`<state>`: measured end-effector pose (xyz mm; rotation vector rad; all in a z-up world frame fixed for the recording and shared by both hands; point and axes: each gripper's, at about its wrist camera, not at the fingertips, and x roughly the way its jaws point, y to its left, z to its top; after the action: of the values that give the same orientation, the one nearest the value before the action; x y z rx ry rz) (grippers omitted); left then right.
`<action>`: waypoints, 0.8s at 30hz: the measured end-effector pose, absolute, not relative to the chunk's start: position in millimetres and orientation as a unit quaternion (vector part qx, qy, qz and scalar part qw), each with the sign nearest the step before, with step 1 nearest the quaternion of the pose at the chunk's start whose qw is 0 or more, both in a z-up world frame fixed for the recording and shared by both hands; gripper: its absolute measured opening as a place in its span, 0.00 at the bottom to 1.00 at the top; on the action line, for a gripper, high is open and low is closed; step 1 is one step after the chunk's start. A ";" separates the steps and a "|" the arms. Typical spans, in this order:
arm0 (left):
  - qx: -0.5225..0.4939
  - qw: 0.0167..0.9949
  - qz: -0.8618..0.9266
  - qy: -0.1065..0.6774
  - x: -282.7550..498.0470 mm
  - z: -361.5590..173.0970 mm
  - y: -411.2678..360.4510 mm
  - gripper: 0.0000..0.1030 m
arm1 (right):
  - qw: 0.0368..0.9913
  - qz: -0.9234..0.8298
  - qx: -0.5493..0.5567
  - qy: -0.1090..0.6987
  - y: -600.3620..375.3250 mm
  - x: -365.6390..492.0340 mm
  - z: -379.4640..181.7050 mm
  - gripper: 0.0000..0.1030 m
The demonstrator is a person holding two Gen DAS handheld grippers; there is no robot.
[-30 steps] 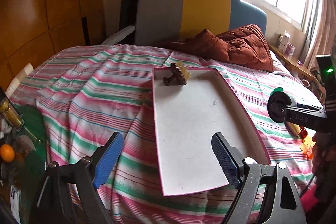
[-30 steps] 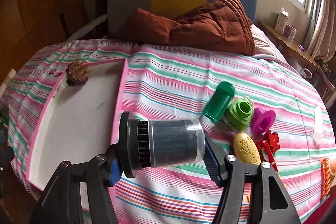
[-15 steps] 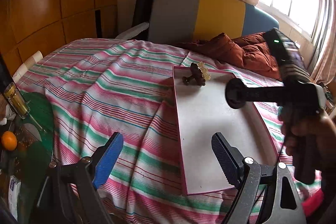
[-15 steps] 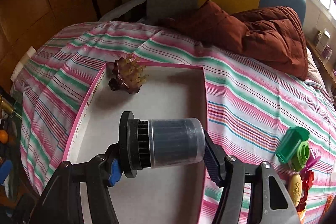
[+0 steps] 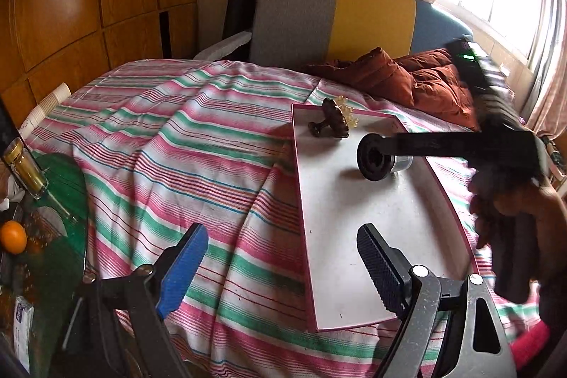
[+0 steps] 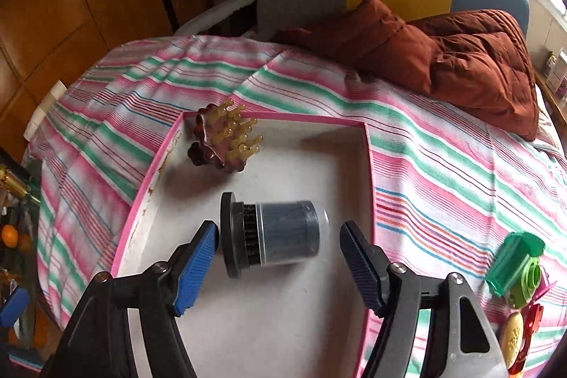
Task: Organize rigid objects
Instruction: 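Carry the black-and-clear cylinder into the white tray and release it, then reach to the green cup and grasp it with the left gripper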
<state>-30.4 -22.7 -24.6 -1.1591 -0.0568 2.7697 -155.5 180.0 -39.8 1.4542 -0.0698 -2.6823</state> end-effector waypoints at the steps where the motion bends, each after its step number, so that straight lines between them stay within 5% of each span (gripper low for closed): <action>1: -0.385 0.070 0.920 -0.018 -30.3 -24.0 -21.4 0.84 | 0.046 -0.881 0.470 -0.028 183.9 -147.8 -35.9 0.70; 24: -0.350 0.117 0.929 0.039 -8.0 8.0 27.5 0.90 | -0.070 -0.903 0.423 -0.029 318.1 -13.1 -8.0 0.70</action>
<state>-8.0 27.5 8.0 -1.0246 0.1136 2.7191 -13.1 318.1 -8.0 1.3917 -0.0941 -2.9701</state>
